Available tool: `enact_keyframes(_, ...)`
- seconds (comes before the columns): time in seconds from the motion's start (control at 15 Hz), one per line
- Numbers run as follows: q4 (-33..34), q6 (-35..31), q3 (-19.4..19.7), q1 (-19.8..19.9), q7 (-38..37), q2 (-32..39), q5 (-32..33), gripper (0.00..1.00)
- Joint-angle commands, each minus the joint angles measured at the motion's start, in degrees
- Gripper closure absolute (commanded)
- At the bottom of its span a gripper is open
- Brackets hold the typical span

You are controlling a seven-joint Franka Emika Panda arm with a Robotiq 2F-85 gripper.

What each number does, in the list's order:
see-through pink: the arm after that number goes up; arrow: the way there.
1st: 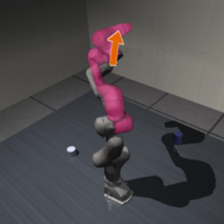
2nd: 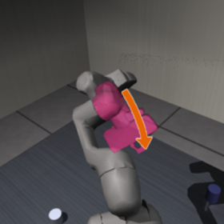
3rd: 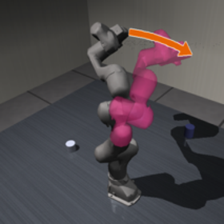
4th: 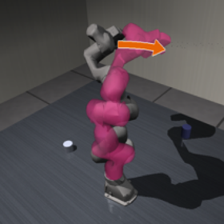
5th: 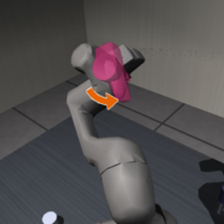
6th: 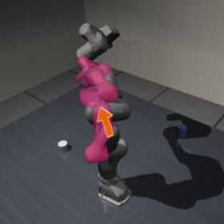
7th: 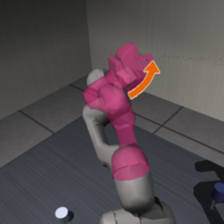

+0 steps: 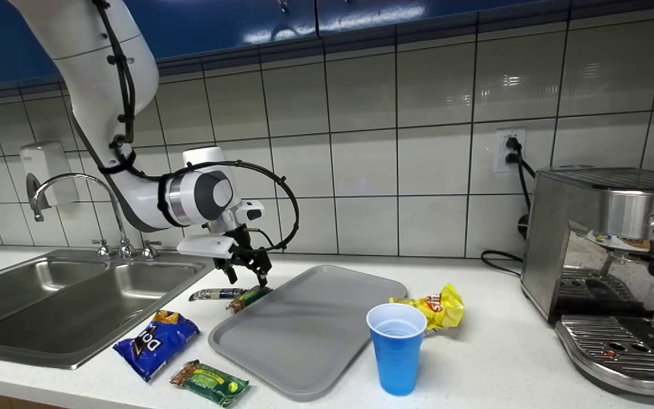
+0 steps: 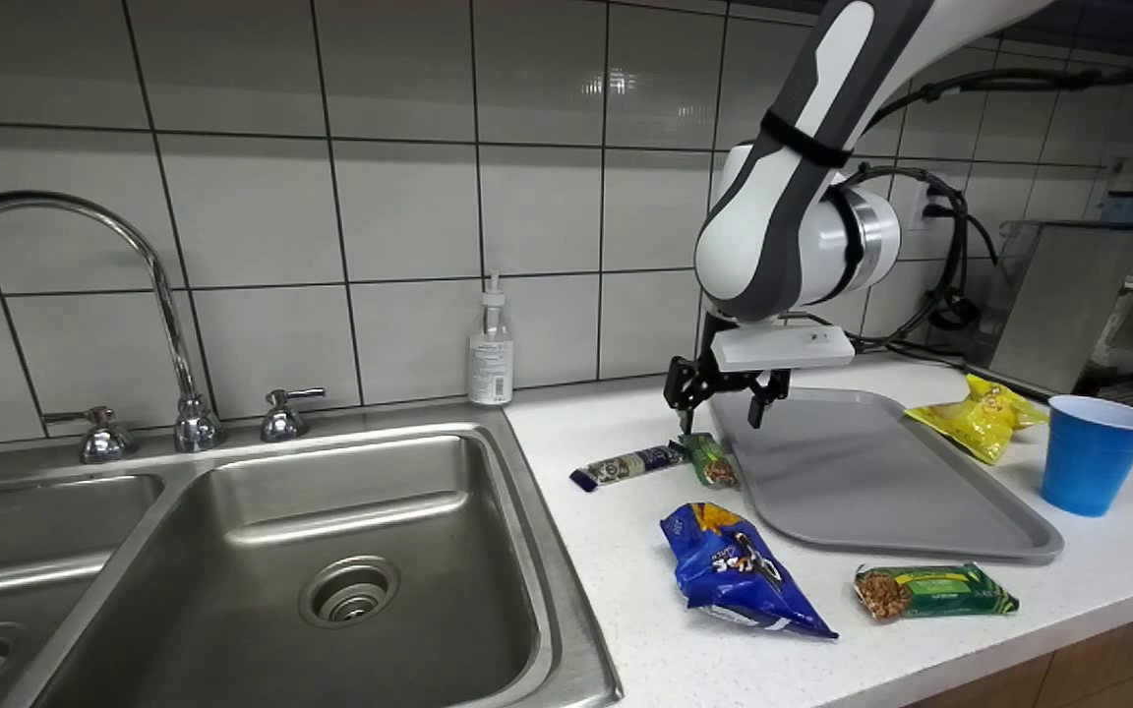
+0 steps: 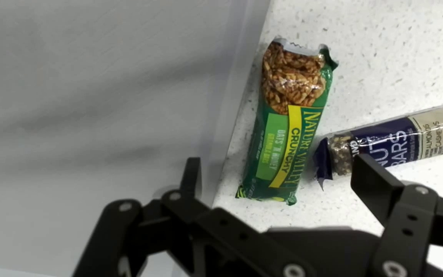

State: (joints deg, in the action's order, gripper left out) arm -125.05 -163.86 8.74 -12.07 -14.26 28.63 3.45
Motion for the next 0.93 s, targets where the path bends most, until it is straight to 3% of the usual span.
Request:
enact_keyframes(0.0,0.0,0.1,-0.4,0.5,-0.2,0.0,0.5,0.0)
enact_keyframes(0.4,-0.1,0.0,-0.5,0.5,-0.2,0.0,0.5,0.0)
enact_keyframes(0.87,0.9,6.2,-0.5,-0.7,-5.0,-0.7,-1.4,0.0)
